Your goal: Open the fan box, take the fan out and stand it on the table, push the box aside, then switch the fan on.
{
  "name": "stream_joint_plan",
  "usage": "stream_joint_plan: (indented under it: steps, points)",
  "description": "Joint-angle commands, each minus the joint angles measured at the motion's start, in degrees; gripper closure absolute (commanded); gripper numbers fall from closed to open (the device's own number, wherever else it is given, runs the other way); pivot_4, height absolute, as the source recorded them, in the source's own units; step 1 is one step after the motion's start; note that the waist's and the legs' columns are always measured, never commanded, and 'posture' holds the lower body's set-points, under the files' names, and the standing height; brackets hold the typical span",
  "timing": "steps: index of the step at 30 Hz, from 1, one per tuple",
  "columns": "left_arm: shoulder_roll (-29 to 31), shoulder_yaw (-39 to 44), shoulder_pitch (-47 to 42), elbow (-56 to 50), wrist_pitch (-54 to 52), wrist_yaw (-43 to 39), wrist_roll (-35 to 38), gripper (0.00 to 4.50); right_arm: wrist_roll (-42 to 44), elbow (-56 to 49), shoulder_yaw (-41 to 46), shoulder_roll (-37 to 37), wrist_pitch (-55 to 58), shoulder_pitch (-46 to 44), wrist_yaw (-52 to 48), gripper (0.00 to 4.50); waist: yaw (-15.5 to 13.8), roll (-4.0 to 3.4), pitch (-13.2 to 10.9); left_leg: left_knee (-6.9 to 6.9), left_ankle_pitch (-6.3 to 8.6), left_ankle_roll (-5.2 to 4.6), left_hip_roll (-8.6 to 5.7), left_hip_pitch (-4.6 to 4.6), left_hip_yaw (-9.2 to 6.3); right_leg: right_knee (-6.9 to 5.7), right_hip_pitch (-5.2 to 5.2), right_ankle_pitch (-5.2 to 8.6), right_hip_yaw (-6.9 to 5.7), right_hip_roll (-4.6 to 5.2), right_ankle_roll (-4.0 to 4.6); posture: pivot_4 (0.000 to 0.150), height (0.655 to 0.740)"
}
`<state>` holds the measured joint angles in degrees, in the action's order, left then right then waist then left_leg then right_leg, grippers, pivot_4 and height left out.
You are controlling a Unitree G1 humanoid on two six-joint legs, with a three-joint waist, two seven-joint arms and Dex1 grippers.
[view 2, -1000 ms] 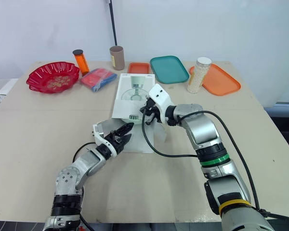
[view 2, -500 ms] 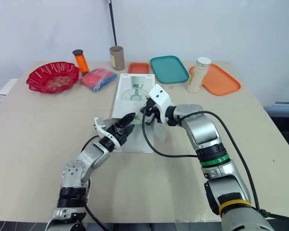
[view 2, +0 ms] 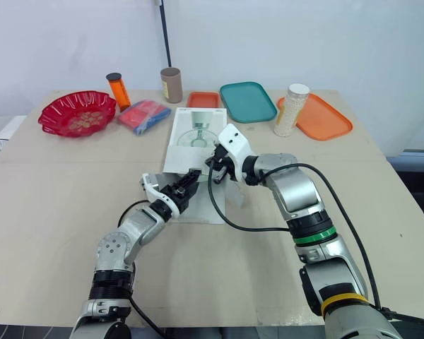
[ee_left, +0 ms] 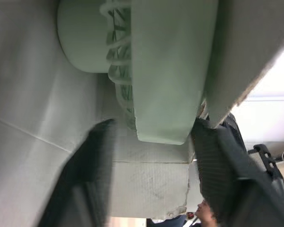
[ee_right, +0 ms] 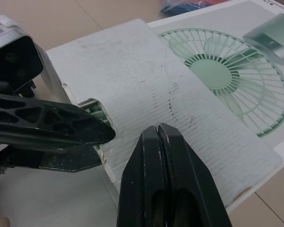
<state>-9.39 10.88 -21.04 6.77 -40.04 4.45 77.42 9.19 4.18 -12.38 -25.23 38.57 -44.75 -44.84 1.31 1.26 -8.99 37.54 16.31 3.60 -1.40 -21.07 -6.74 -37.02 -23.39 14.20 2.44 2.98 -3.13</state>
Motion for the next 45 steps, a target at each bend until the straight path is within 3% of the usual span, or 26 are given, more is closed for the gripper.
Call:
stream_joint_plan:
  steps: [1,2,12,25,27,28,29,34,45]
  points:
    - [-3.14,-0.31,1.92,0.12,-1.44,0.17,0.22,3.34,0.34,-2.25,0.77,-0.12,0.06,0.30,0.12,4.50,0.00,0.00,0.00,0.00,0.00,0.00,0.00,0.00,0.00,0.00,0.00,0.00,0.00,0.00,0.00,0.150,0.7400]
    - [-3.01,-0.43,1.85,0.18,-1.86,0.09,0.07,3.49,0.37,-2.34,0.84,-0.20,0.10,0.38,0.13,4.50,0.00,0.00,0.00,0.00,0.00,0.00,0.00,0.00,0.01,0.00,0.01,0.00,0.00,0.00,0.00,0.150,0.7400]
    - [0.37,0.47,5.89,-4.20,-8.31,3.78,3.15,3.49,0.55,-3.11,1.17,-0.19,0.63,0.90,0.64,4.50,0.08,0.00,0.01,0.00,0.00,0.00,0.01,0.00,0.01,-0.01,-0.01,0.00,0.00,0.00,0.00,0.150,0.7400]
    - [9.19,-2.07,21.41,-19.15,-13.57,12.24,16.47,3.49,0.46,-3.40,0.62,-0.53,1.30,0.78,-0.02,4.50,0.08,-0.06,0.08,-0.01,0.01,-0.02,0.06,0.11,0.07,-0.04,0.04,-0.02,0.07,-0.01,0.04,0.150,0.7400]
    - [9.87,-2.86,21.86,-19.47,-12.74,11.08,15.77,2.50,0.38,-3.20,0.31,-0.40,1.19,0.73,-0.22,4.50,0.08,-0.08,0.09,-0.01,0.01,-0.02,0.06,0.15,0.09,-0.05,0.07,-0.03,0.07,-0.02,0.05,0.150,0.7400]
    - [9.89,-3.16,21.77,-19.71,-12.30,10.46,15.94,2.39,0.31,-3.09,0.19,-0.36,1.11,0.68,-0.27,4.50,0.08,-0.08,0.09,-0.01,0.02,-0.02,0.06,0.17,0.10,-0.04,0.08,-0.03,0.07,-0.02,0.05,0.150,0.7400]
    - [10.02,-3.48,21.56,-19.62,-11.96,10.82,15.51,1.90,0.29,-2.97,0.15,-0.31,1.06,0.58,-0.32,4.50,0.08,-0.09,0.10,-0.01,0.02,-0.02,0.06,0.17,0.10,-0.04,0.08,-0.03,0.07,-0.02,0.05,0.150,0.7400]
    - [10.40,-3.26,21.22,-19.14,-9.12,10.21,13.38,0.27,0.22,-2.77,0.22,-0.26,0.93,0.43,-0.37,4.50,0.04,-0.11,0.13,-0.01,0.01,-0.02,0.05,0.19,0.09,-0.04,0.13,-0.03,0.07,-0.02,0.06,0.150,0.7400]
    - [8.70,-2.16,16.51,-17.26,-5.59,5.94,15.99,0.27,0.26,-3.32,0.21,0.09,0.97,0.84,0.11,4.50,0.05,-0.11,0.12,-0.03,0.01,-0.02,0.07,0.21,0.12,-0.04,0.10,-0.05,0.07,-0.05,0.08,0.150,0.7400]
